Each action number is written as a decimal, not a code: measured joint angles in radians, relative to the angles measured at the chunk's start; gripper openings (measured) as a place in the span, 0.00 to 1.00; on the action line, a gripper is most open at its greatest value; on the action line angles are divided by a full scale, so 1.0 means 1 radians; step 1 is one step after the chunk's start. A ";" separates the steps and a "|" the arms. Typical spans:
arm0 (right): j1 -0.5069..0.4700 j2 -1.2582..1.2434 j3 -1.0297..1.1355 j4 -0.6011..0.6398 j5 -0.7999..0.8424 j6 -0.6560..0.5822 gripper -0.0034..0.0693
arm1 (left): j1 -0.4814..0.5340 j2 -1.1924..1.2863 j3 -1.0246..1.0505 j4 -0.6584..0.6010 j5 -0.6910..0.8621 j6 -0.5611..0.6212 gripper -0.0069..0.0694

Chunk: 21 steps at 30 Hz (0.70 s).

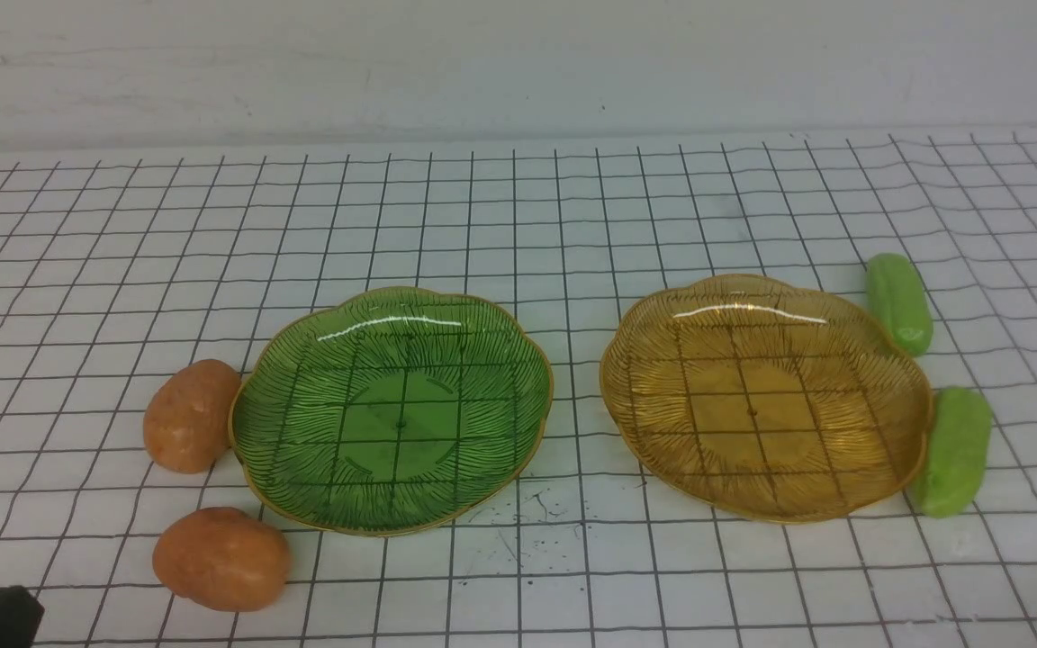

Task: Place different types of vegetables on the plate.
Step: 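Put the potatoes from the left side into the left plate with the left gripper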

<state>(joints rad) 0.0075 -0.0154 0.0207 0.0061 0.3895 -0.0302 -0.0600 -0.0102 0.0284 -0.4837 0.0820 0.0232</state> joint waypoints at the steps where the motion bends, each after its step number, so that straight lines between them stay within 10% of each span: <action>1: 0.000 0.000 0.000 0.000 0.000 0.000 0.04 | 0.000 0.000 0.000 -0.039 -0.025 -0.001 0.08; 21: 0.000 0.000 0.000 0.001 0.000 0.000 0.04 | 0.000 0.000 -0.123 -0.237 -0.214 0.031 0.08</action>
<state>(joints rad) 0.0075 -0.0154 0.0207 0.0075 0.3895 -0.0302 -0.0600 -0.0102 -0.0942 -0.7202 -0.1322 0.0539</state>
